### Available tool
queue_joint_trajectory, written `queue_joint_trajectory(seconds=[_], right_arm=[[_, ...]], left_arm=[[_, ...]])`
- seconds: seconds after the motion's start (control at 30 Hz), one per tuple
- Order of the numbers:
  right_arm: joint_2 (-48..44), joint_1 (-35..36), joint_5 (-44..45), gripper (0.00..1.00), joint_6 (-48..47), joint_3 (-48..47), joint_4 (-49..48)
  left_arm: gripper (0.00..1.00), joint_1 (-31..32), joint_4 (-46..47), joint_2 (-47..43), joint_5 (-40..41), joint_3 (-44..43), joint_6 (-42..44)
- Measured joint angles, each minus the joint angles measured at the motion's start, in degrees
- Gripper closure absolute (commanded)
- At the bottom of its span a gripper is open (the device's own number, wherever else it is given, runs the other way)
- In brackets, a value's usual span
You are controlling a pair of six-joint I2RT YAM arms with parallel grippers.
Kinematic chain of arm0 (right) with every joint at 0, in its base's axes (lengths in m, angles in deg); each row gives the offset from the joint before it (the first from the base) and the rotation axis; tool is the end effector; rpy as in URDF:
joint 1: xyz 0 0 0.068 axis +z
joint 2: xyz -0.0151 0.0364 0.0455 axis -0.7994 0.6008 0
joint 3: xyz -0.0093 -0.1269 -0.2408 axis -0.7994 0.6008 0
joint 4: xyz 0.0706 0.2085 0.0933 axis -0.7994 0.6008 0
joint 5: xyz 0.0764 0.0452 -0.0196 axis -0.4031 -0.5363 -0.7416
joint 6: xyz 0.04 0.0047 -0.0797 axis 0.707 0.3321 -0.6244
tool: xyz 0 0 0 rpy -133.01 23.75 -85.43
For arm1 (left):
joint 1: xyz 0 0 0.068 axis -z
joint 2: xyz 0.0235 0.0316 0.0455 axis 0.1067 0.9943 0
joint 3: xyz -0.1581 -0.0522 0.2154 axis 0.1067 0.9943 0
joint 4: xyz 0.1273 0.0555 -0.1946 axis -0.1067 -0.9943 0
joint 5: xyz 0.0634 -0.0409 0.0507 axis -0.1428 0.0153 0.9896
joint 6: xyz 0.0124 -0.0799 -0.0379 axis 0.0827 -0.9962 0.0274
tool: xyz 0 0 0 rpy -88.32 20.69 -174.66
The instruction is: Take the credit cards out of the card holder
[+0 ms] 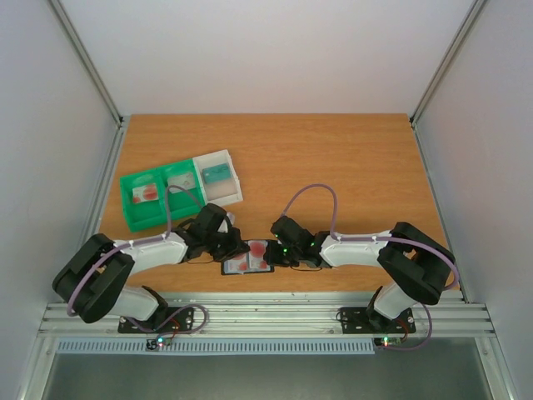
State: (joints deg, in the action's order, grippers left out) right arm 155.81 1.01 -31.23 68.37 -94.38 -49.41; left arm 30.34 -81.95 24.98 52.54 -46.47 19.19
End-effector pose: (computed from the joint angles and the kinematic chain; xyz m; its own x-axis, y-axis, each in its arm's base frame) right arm 0.1593 0.2430 0.1145 -0.8192 -0.3498 -0.4545 -0.5371 0.7457 0.3942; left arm 0.1768 -0.1747 0.1211 -0.9737 -0.2266 -0.0233 -0.1443 0.6928 -0.7066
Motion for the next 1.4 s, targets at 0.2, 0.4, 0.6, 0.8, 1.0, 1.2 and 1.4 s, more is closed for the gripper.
queue_joint_trajectory(seconds=[0.2, 0.4, 0.6, 0.8, 1.0, 1.2, 1.4], right_arm=[[0.09, 0.0, -0.11, 0.91, 0.39, 0.15, -0.48], [0.26, 0.0, -0.31, 0.93, 0.39, 0.22, -0.76], [0.76, -0.02, -0.76, 0.94, 0.5, 0.22, -1.73], [0.83, -0.02, -0.76, 0.94, 0.5, 0.22, -1.73], [0.94, -0.02, -0.92, 0.94, 0.52, 0.22, -1.95], [0.94, -0.02, -0.94, 0.94, 0.79, 0.39, -2.29], [0.92, -0.02, -0.92, 0.95, 0.85, 0.5, -2.49]], left_arm=[[1.0, -0.02, -1.09, -1.18, 0.0, 0.0, 0.17], [1.0, -0.02, -2.1, -1.49, 0.17, 0.0, 0.39], [1.0, -0.09, -1.73, -1.51, 0.15, 0.55, 0.39], [0.89, -0.11, 0.04, -1.51, -0.2, 1.2, 0.33], [0.92, -0.13, 1.42, -1.51, -0.31, 1.81, -0.07], [1.0, -0.26, 2.38, -1.51, -0.24, 2.19, -0.24], [1.0, -0.33, 2.62, -2.12, -0.24, 2.58, -0.22]])
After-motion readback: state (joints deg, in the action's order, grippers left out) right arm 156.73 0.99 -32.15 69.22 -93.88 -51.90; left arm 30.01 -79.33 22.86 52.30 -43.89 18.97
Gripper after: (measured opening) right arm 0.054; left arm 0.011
